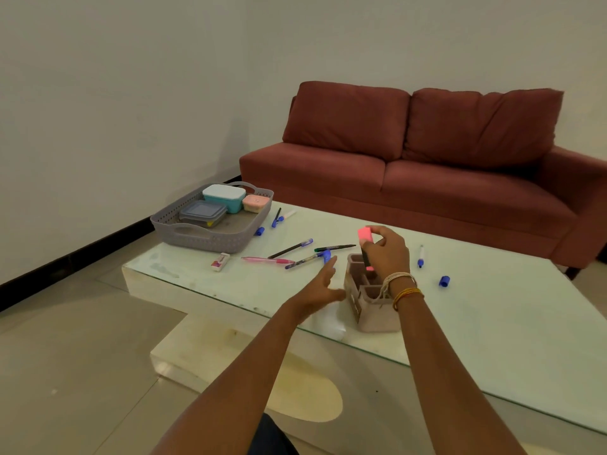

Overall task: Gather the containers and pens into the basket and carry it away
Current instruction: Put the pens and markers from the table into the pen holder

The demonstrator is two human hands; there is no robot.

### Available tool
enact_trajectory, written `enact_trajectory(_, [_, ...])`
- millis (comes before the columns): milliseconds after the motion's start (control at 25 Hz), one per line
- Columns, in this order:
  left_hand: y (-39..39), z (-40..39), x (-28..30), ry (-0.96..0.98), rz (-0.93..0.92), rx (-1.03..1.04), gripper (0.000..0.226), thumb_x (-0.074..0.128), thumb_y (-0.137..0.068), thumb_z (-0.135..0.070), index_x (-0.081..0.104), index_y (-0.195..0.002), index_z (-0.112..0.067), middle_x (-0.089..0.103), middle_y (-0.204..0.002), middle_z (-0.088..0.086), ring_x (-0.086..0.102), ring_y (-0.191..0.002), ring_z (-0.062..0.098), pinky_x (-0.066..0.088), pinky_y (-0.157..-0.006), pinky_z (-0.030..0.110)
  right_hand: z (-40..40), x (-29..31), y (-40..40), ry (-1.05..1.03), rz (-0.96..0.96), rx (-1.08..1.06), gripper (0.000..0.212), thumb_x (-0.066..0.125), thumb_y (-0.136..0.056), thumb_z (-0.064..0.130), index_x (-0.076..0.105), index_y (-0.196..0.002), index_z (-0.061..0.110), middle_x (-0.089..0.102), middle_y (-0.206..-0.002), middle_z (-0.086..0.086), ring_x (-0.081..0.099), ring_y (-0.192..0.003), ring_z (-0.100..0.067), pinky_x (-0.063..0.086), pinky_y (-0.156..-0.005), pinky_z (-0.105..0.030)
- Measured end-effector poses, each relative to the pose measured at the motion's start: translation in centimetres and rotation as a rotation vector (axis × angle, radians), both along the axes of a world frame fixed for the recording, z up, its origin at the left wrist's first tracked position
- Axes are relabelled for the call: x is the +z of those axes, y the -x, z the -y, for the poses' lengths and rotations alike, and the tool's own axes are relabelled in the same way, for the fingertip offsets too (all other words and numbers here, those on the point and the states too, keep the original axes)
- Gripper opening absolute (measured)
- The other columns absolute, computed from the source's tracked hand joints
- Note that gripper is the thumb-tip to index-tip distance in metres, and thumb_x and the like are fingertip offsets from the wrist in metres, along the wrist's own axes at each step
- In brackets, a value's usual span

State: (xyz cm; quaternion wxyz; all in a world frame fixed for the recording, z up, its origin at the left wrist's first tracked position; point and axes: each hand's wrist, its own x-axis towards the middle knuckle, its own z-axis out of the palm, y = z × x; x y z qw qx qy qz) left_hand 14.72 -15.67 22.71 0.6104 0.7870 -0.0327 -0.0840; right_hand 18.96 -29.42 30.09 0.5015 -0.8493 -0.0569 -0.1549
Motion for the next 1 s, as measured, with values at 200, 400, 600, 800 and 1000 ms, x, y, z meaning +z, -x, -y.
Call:
enact_trajectory(200, [-0.8,1.2,-1.8,-0.226,0.034,-0.007,0.129,0.087,-0.062,-0.037,-0.007,-0.15,-0.04,0.002,-0.163,0.0,0.011,-0.149,0.024,0.024,-0.116,0.041,1.2,-0.3,-1.4,0.186,-0.076,-0.053,0.02,0.067,-0.083,0.027,0.055,-0.096,0.017,0.068,-0.099,-0.009,0.059,-0.08,-0.02,0.043,-0.059,-0.02])
enact_trajectory(400, [-1.7,2.2,-1.8,-0.237,0.055,0.03,0.14,0.091,-0.053,-0.039,-0.012,-0.148,-0.043,0.009,-0.162,-0.002,0.018,-0.147,0.028,0.025,-0.116,0.046,0.6,-0.3,-1.4,0.552,-0.216,-0.137,0.044,0.071,-0.074,0.048,0.062,-0.097,0.011,0.063,-0.084,-0.006,0.06,-0.08,-0.023,0.047,-0.066,-0.028])
enact_trajectory(600, [-2.0,2.3,-2.0,-0.269,0.06,0.056,0.138,0.09,-0.049,-0.043,-0.007,-0.147,-0.046,0.023,-0.158,-0.001,0.027,-0.144,0.028,0.025,-0.116,0.054,2.1,-1.6,-1.4,0.582,-0.22,-0.248,0.051,0.056,-0.087,0.052,0.064,-0.11,0.007,0.065,-0.105,-0.012,0.061,-0.1,-0.028,0.051,-0.084,-0.036])
enact_trajectory(800, [-2.2,2.3,-2.2,-0.27,0.063,0.062,0.136,0.091,-0.051,-0.04,-0.004,-0.149,-0.04,0.021,-0.158,-0.001,0.031,-0.142,0.026,0.029,-0.115,0.053,2.6,-1.1,-1.8,0.582,-0.299,-0.308,0.035,0.059,-0.091,0.021,0.055,-0.122,0.005,0.055,-0.126,-0.018,0.054,-0.114,-0.033,0.047,-0.095,-0.038])
enact_trajectory(1000, [-2.0,1.6,-2.4,-0.232,0.092,0.056,0.124,0.09,-0.057,-0.035,0.007,-0.15,-0.037,0.031,-0.154,0.003,0.036,-0.139,0.023,0.037,-0.109,0.04,2.6,0.1,-3.2,0.564,-0.326,-0.184,0.028,0.06,-0.088,0.01,0.058,-0.114,0.0,0.066,-0.11,-0.017,0.062,-0.102,-0.031,0.049,-0.086,-0.033])
